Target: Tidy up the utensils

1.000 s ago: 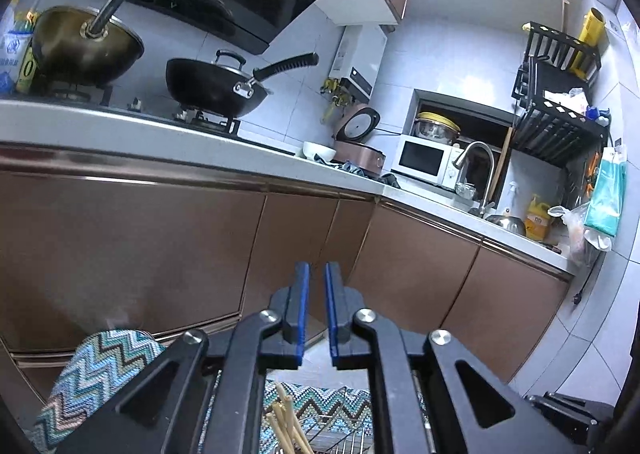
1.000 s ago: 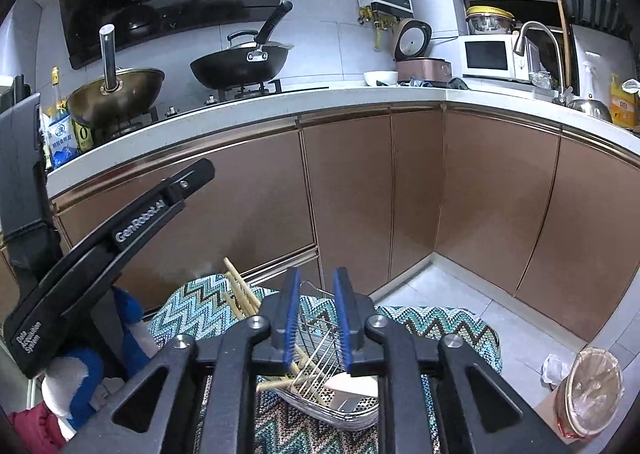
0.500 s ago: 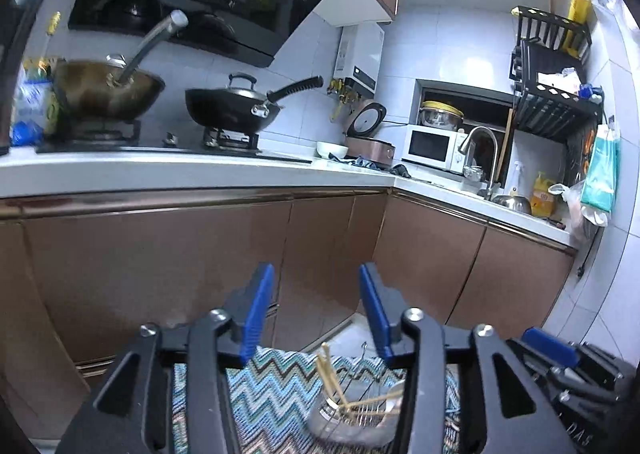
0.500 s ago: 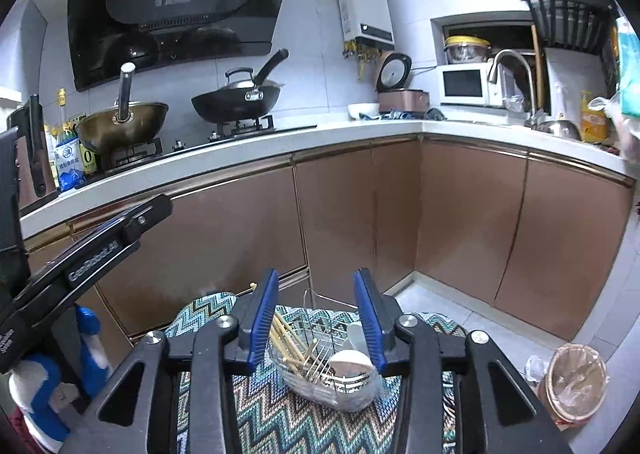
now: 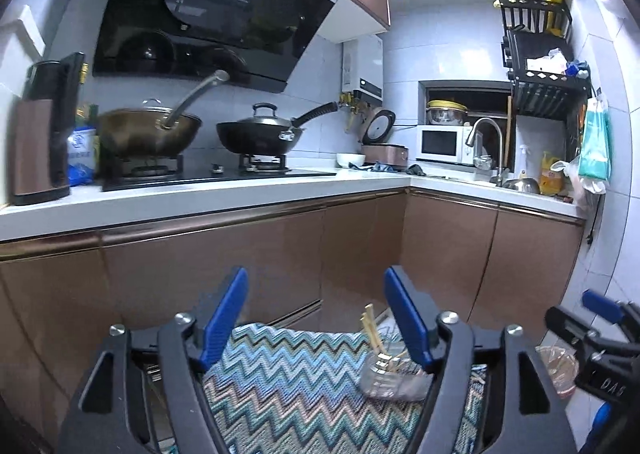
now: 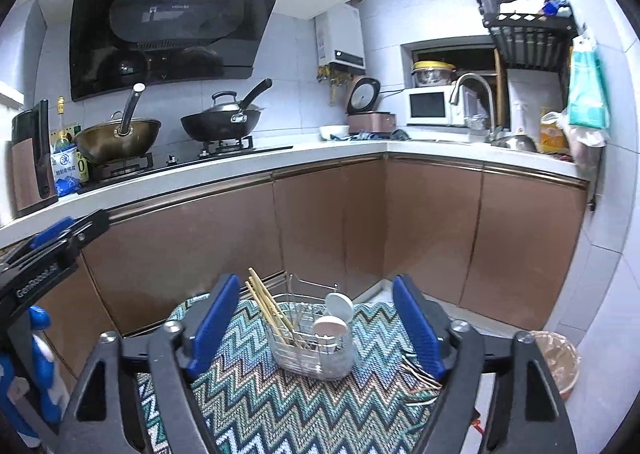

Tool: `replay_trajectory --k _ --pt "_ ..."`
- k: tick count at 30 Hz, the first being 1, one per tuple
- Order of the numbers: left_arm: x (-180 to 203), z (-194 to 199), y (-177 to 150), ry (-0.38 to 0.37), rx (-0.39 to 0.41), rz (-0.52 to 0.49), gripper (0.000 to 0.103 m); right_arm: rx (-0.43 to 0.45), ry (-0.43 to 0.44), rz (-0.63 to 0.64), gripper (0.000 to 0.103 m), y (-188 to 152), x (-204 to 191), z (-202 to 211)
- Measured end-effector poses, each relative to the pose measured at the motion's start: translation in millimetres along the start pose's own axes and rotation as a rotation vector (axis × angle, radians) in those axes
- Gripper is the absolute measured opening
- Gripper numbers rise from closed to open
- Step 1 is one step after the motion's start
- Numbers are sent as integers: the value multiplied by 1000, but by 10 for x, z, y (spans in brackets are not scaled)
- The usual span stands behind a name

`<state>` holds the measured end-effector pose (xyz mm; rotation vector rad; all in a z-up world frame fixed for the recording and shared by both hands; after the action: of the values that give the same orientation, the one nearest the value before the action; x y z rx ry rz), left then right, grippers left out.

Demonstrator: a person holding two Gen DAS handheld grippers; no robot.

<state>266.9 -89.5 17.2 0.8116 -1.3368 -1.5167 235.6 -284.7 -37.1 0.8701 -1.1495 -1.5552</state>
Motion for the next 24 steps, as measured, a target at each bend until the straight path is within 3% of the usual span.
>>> replay_trajectory --k 9,24 --pt "-225 479 -53 73 -15 -4 75 41 -78 -10 102 -109 109 367" --pt "-457 1048 -96 181 17 -16 82 85 -144 -6 103 -258 100 821"
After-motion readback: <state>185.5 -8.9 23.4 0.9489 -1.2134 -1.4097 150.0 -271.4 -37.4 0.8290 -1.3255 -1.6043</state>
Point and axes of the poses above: each gripper's, at about its wrist camera, not at the fingertips, and z roughly against the way its jaws point, x to its right, y to its top, the point moved 10 cm from there along -z, roughly the way its jaws point, and after that the axes turned 14 degrees about -y, right-handed, at the moved point
